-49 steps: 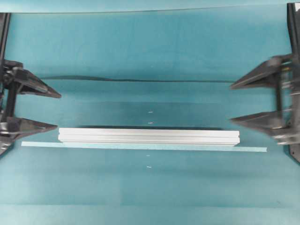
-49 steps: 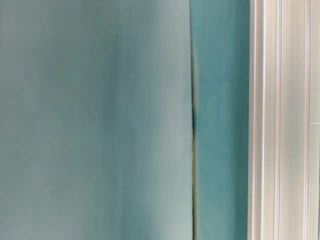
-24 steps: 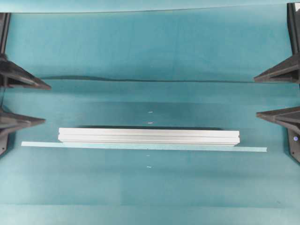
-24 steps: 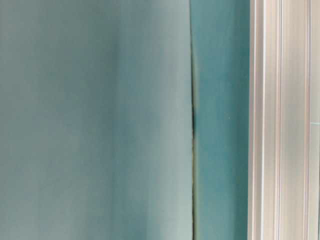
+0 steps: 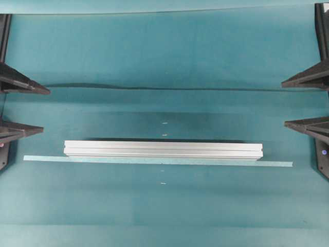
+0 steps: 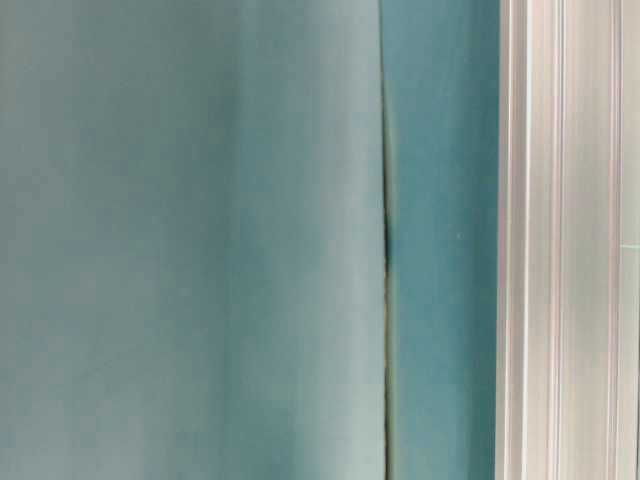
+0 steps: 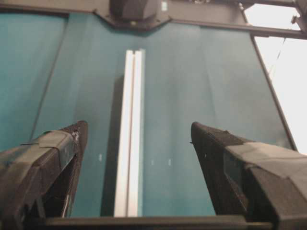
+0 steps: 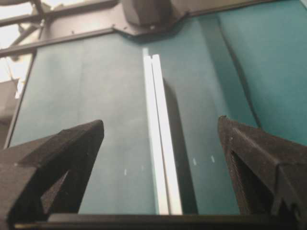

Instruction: Lift the metal rail with both hands and move it towards you.

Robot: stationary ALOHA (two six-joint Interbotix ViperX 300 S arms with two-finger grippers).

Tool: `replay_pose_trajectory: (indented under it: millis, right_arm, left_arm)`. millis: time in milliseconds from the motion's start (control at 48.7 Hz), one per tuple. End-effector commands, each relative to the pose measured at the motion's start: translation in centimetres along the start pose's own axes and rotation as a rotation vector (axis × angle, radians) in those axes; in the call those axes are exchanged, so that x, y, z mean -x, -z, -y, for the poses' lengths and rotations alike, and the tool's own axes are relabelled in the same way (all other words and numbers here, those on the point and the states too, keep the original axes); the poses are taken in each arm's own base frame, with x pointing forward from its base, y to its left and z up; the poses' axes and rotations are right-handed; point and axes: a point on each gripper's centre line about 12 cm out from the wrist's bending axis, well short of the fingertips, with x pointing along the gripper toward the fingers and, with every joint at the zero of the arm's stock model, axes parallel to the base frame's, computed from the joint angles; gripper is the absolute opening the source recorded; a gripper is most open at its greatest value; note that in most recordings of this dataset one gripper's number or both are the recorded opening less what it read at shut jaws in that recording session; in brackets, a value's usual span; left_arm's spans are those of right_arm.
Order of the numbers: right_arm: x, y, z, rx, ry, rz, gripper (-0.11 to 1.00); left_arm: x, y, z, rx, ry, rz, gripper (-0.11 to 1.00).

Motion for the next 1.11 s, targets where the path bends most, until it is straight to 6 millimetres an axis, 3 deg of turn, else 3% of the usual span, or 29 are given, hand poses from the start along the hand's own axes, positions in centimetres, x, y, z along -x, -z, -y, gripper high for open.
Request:
replay_pose_trajectory:
  millis: [0,1089]
  right_arm:
    - [0.02,-0.44,-0.04,0.0,0.0,0.015,1.0]
    - [0.02,-0.62,-0.07,-0.002,-0.003,0.031,0.99]
  left_arm:
    - [0.07,-0.62,0.03,0.0,0.0,0.02,0.86]
    - [0.05,-0.56,0.02,-0.004,0.0,0.018,0.86]
